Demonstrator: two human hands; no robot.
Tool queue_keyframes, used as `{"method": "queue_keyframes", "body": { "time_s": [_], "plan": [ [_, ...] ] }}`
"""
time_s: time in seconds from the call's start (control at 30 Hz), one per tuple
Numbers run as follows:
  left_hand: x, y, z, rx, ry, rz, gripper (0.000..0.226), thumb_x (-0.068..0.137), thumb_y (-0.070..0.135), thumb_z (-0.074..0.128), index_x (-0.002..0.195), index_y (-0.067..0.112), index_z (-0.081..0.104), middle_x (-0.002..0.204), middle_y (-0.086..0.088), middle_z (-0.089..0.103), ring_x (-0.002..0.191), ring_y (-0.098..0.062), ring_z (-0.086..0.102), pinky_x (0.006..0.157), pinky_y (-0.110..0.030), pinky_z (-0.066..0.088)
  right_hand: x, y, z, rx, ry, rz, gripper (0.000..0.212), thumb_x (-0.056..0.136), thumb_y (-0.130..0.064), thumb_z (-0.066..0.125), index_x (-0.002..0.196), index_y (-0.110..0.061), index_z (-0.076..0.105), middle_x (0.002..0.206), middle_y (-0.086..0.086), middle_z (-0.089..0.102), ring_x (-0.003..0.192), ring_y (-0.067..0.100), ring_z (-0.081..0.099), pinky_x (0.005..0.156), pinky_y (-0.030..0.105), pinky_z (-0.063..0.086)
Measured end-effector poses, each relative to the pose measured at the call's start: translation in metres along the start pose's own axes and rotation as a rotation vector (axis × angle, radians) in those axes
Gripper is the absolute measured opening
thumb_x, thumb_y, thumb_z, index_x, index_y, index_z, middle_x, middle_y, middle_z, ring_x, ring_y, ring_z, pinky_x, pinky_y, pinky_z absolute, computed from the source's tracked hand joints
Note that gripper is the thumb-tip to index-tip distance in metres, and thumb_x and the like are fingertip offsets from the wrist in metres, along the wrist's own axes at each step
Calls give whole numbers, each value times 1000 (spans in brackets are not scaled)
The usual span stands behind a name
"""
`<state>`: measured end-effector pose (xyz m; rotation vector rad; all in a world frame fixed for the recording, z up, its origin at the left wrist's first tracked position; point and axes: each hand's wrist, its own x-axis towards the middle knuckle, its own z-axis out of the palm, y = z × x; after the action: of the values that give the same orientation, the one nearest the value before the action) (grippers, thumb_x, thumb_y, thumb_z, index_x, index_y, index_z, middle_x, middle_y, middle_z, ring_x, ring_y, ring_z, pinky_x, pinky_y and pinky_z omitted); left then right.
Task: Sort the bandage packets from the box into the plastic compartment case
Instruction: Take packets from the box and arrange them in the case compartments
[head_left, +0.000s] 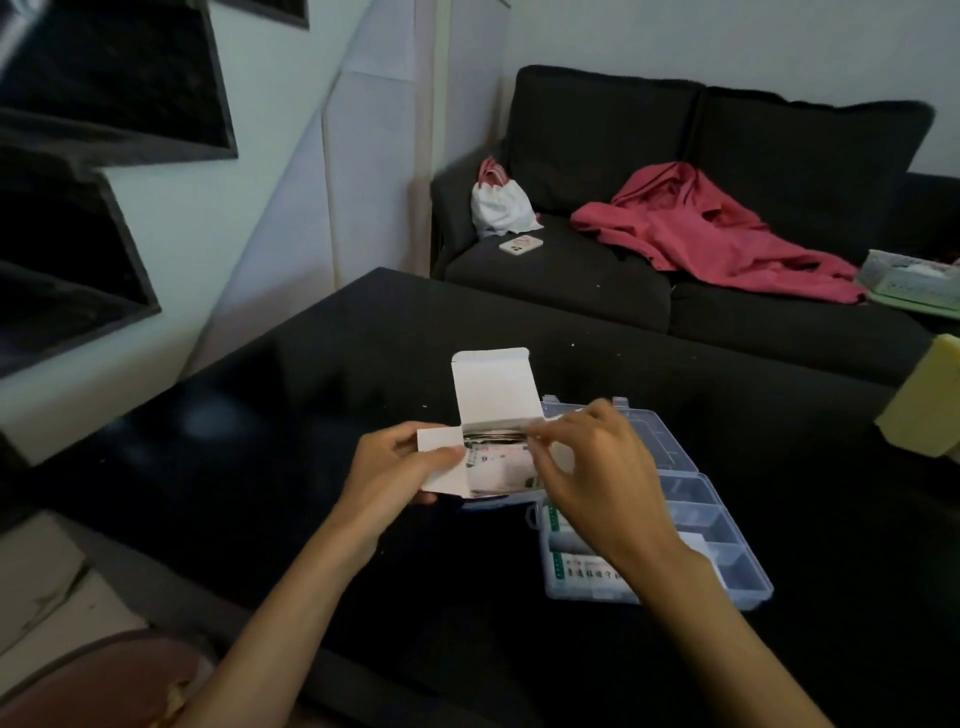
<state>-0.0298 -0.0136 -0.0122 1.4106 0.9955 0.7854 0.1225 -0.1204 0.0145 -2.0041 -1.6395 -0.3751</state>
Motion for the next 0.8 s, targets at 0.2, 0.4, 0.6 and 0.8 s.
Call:
{"method": "queue_keyframes", "body": {
  "time_s": [0.2,0.4,0.6,0.8],
  "plan": [
    [-2,1,-7,6,-54,-39,12,80,17,73,89,25,71,71,10,71,59,0,59,45,-15,38,25,-6,9,-27,-475,-30,29,92,-22,57,120,-23,64,124,3,62,104,18,61,89,29,49],
    [-5,3,-6,-9,-47,-6,13,79,11,72,88,20,71,69,8,71,50,6,59,40,-12,36,35,-11,15,-85,-523,-79,33,85,-32,66,117,-25,64,117,1,65,101,18,62,84,28,48],
    [-5,2,-8,-29,-13,16,16,79,10,73,92,19,71,83,2,73,62,-1,63,41,-9,37,26,-7,18,44,-402,-22,26,79,-39,71,97,-20,67,101,-2,65,85,8,55,73,19,45],
    [-2,-1,-5,-40,27,35,17,80,11,73,96,17,73,86,1,73,67,-2,64,44,-8,38,31,4,19,152,-481,-134,21,87,-36,63,98,-22,73,95,-4,67,79,1,53,67,16,42]
  ]
}}
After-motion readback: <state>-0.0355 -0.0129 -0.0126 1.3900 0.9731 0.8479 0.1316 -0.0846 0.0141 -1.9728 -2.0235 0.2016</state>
